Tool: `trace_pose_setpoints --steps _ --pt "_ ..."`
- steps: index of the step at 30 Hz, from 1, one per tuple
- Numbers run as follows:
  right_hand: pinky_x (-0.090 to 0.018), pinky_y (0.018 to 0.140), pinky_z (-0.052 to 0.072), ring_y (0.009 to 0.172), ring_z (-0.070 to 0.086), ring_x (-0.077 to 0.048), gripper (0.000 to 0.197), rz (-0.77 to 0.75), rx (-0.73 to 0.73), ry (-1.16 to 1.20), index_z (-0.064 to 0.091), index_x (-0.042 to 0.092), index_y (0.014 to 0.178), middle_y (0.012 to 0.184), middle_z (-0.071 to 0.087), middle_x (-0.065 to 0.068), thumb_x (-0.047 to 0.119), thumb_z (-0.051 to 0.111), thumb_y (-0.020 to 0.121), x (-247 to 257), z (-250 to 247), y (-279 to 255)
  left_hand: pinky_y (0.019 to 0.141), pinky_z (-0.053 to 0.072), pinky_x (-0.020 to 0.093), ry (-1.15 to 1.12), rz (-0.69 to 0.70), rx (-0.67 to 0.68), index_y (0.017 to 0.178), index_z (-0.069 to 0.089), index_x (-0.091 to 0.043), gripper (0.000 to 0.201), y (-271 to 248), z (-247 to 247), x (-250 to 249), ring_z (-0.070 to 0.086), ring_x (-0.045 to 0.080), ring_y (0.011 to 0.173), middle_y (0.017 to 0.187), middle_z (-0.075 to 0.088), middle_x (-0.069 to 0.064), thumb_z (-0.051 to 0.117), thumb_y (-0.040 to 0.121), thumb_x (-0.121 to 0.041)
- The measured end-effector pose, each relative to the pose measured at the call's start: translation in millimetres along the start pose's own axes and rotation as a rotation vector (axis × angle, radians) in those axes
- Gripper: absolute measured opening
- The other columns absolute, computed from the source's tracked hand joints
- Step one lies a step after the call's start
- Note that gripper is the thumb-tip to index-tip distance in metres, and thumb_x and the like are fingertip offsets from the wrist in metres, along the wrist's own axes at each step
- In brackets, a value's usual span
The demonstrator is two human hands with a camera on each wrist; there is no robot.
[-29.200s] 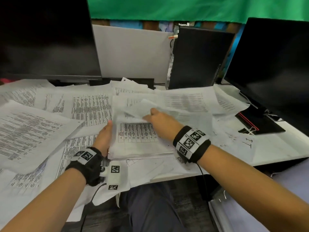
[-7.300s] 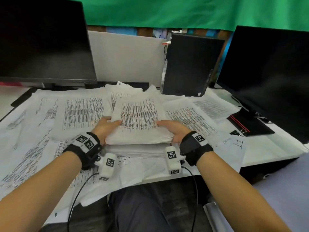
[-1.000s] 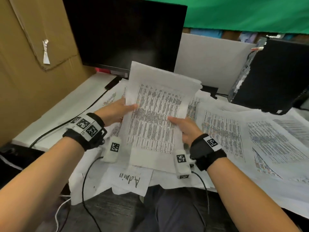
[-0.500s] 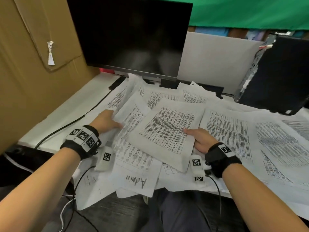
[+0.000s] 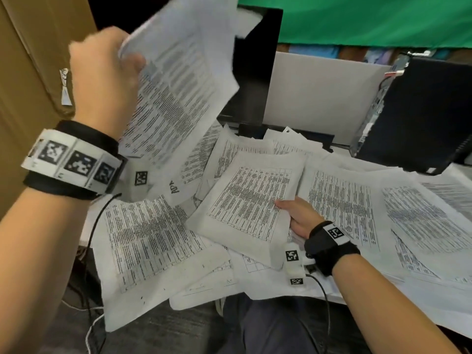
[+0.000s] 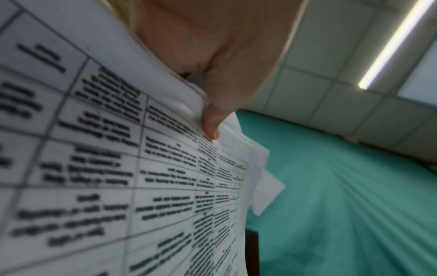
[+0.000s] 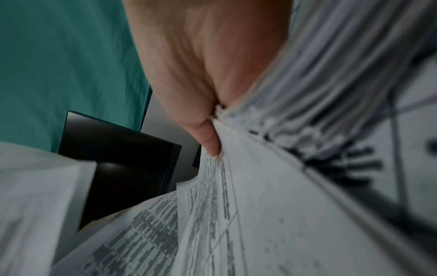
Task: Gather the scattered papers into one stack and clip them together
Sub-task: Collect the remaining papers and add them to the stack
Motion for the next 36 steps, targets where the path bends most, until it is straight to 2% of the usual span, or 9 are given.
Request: trace_pose_setpoints --steps 7,9,12,17,21,25,27,32,36 --pt "-0.046 0.107 0.044 0.126 0.055 -0.029 0.051 -0.006 0.051 0.031 0.04 0.006 0.144 0.14 0.055 -0.015 0.007 0.057 0.096 3.3 7.4 -3.3 0.051 0.037 0.024 -0.463 -0.311 0.208 0.063 0.052 -0.022 0.025 -12.5 61.7 28.5 0.045 0.003 0.053 0.063 0.049 -0.006 0.066 0.083 -0.028" --pt "-0.051 0.113 0.035 0.134 0.048 -0.028 0.069 -0.026 0.053 0.053 0.032 0.007 0.15 0.148 0.046 -0.014 0.014 0.065 0.09 3.5 5.6 -1.1 0.056 0.041 0.018 -0.589 -0.531 0.354 0.084 0.06 -0.015 0.011 -46.4 101.2 45.5 0.053 0.007 0.068 0.074 0.056 -0.004 0.066 0.088 -0.024" --pt "-0.052 0.112 0.037 0.136 0.046 -0.027 0.074 -0.013 0.073 0.068 0.027 0.009 0.152 0.15 0.045 -0.011 0.024 0.065 0.09 3.1 8.0 -4.5 0.096 0.04 0.035 -0.623 -0.882 0.604 0.132 0.049 -0.003 0.054 -109.5 150.0 69.0 0.049 0.025 0.121 0.13 0.055 0.011 0.065 0.089 -0.031" --pt "-0.051 0.109 0.04 0.136 0.046 -0.028 0.087 0.017 0.014 0.092 0.018 0.013 0.155 0.154 0.038 -0.013 0.044 0.066 0.089 0.9 0.8 -4.3 0.108 0.031 0.052 -0.427 -1.064 0.923 0.14 0.035 0.002 0.069 -181.9 184.4 96.7 0.037 0.04 0.133 0.147 0.037 0.021 0.055 0.092 -0.043" --pt "-0.042 0.103 0.047 0.126 0.056 -0.027 0.06 -0.002 0.042 0.089 0.041 0.012 0.145 0.141 0.055 -0.012 0.05 0.042 0.099 7.3 7.5 -8.7 0.085 0.048 0.037 -0.309 -0.986 1.107 0.136 0.042 0.005 0.063 -203.9 197.9 100.8 0.059 0.033 0.094 0.109 0.062 0.02 0.059 0.092 -0.037" --pt "-0.047 0.108 0.043 0.13 0.053 -0.022 0.112 0.004 0.066 0.036 0.028 0.017 0.153 0.146 0.051 -0.004 0.065 0.079 0.066 3.1 4.4 -0.8 0.077 0.05 0.035 -0.279 -0.854 1.112 0.096 0.056 -0.002 0.021 -197.6 203.6 82.4 0.055 0.024 0.079 0.083 0.057 0.009 0.059 0.093 -0.022" --pt "-0.043 0.099 0.051 0.121 0.061 -0.024 0.094 -0.009 0.074 -0.003 0.037 0.011 0.148 0.136 0.06 -0.009 0.043 0.083 0.073 4.9 7.8 -5.0 0.054 0.042 0.026 -0.192 -0.794 1.132 0.078 0.049 -0.007 0.028 -198.3 203.3 70.8 0.044 0.017 0.058 0.069 0.046 0.005 0.047 0.098 -0.027" --pt "-0.044 0.082 0.059 0.111 0.064 -0.036 0.074 0.06 0.095 -0.006 0.036 0.001 0.147 0.133 0.058 -0.023 0.001 0.072 0.083 14.3 16.5 -14.5 0.082 0.047 0.037 -0.129 -0.564 1.158 0.123 0.054 0.0 0.048 -190.4 199.8 51.7 0.056 0.026 0.095 0.114 0.06 0.017 0.035 0.101 -0.039" --pt "-0.049 0.097 0.051 0.114 0.064 -0.036 0.038 -0.084 0.268 -0.013 0.059 0.002 0.128 0.123 0.066 -0.02 -0.003 0.056 0.091 73.4 35.6 -49.7 0.084 0.045 0.026 -0.461 -0.502 0.969 0.133 0.049 -0.015 0.05 -155.7 173.2 32.5 0.058 0.005 0.095 0.12 0.06 -0.007 0.043 0.095 -0.048"
Point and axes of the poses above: each hand's wrist, its own y-axis towards the middle knuckle, its own z-axis out of the palm, x = y × z, the point moved 8 cm from there along y, towards the middle knuckle
